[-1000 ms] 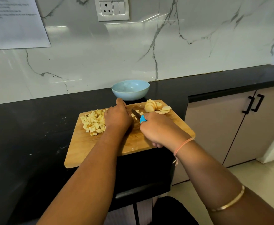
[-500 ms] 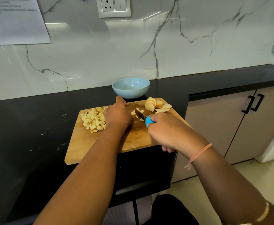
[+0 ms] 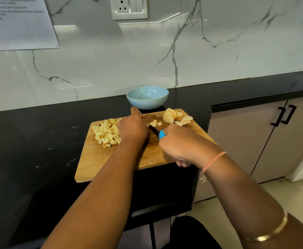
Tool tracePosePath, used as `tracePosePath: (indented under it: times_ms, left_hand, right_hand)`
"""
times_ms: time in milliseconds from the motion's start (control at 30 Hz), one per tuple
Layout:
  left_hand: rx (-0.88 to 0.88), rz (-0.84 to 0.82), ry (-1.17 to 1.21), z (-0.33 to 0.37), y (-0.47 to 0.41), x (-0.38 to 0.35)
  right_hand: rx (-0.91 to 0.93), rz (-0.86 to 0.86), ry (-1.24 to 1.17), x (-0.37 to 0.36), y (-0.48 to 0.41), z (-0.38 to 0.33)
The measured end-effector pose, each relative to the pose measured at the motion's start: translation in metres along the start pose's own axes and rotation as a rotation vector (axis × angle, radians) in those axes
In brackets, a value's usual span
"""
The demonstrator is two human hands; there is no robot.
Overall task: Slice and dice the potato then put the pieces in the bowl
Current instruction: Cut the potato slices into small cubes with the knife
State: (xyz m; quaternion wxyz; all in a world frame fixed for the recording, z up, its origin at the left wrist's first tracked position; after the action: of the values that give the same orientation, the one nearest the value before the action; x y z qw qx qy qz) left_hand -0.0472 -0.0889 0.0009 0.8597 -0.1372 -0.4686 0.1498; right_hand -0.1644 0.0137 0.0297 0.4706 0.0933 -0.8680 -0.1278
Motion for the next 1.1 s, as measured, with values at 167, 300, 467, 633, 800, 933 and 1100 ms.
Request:
tracePosePath:
  times_ms: [167,300,467,633,800,933,1100]
  left_hand:
    - [-0.063,0.001,-0.008,0.001,-0.001,0.002]
    - [-0.099,-0.122,-0.067,0.015,0.006,0.009]
    - [-0.157,-0.286,-0.139,0.022,0.016,0.003]
    - [-0.099,-0.268,-0.118,0.017,0.014,0.002]
    - [-0.033,-0.268,-0.115,0.017,0.015,0.002]
    - [-0.011,-0.276,-0.113,0.017,0.015,0.002]
    - [-0.008,-0.225,-0.136,0.013,0.013,0.005]
  right_hand:
    - [0.07,0.101,-0.055,0.01,0.007,0.021]
    - [0.071,0.143,-0.141,0.015,0.012,0.033]
    - [-0.153,0.003,-0.258,0.008,0.004,0.046]
    - [-0.043,0.042,-0.185,0.001,0.007,0.04]
    - [-0.038,0.085,-0.115,-0.005,0.01,0.033]
    - [0.028,0.135,0.048,-0.001,0.015,0.026]
    - [-0.009,0.064,-0.006,0.004,0.031,0.029]
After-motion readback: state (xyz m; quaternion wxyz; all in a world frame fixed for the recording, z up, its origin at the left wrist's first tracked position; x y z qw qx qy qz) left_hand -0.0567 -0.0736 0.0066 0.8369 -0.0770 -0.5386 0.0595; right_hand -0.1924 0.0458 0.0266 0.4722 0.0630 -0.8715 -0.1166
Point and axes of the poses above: each hand's wrist, its own y-axis away from the middle knuckle, its own x-axis out of the back of the hand, z = x × y, the point moved 4 cm from there along -y, towards the middle knuckle, and after that the axes turned 5 degrees about y, right-handed, at the moved point
